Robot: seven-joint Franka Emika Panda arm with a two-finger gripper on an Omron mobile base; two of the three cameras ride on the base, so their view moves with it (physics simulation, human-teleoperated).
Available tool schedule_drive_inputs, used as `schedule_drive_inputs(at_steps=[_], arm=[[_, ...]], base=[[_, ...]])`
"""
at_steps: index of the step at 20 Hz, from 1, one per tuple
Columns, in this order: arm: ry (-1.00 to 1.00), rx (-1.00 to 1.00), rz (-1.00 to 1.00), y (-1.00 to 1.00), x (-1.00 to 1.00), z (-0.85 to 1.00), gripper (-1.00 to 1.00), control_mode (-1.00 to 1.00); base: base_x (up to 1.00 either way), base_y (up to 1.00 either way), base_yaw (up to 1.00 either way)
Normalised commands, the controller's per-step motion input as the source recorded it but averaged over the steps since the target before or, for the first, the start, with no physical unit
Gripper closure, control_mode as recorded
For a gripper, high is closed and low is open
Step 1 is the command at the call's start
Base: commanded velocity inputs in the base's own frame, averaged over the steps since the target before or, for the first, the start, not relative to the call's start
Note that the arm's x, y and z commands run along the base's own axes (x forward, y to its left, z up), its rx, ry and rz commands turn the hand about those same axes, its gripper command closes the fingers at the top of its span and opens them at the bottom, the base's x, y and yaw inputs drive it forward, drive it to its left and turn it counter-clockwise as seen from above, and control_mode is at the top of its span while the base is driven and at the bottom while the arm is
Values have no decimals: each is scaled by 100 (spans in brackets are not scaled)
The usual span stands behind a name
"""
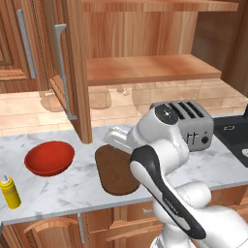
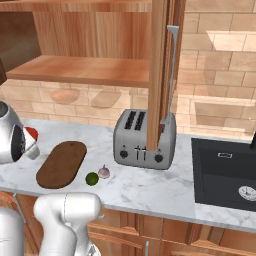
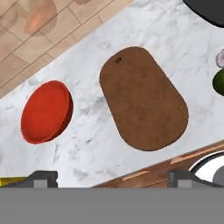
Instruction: Open the cabinet. Place the bowl and condiment on the counter. Then place the lime and garlic on the cutting board.
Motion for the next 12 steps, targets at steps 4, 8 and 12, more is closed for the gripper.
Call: schedule_drive_inputs(at_steps=[4,8,12], arm=[[-4,-1,9,-23,-39,0,-100,-100],[-10,0,4,-8,-9,15,-100,-100],[1,-2,8,-13,0,39,-100,-100]], base=[[0,0,0],[0,0,0],[0,0,0]])
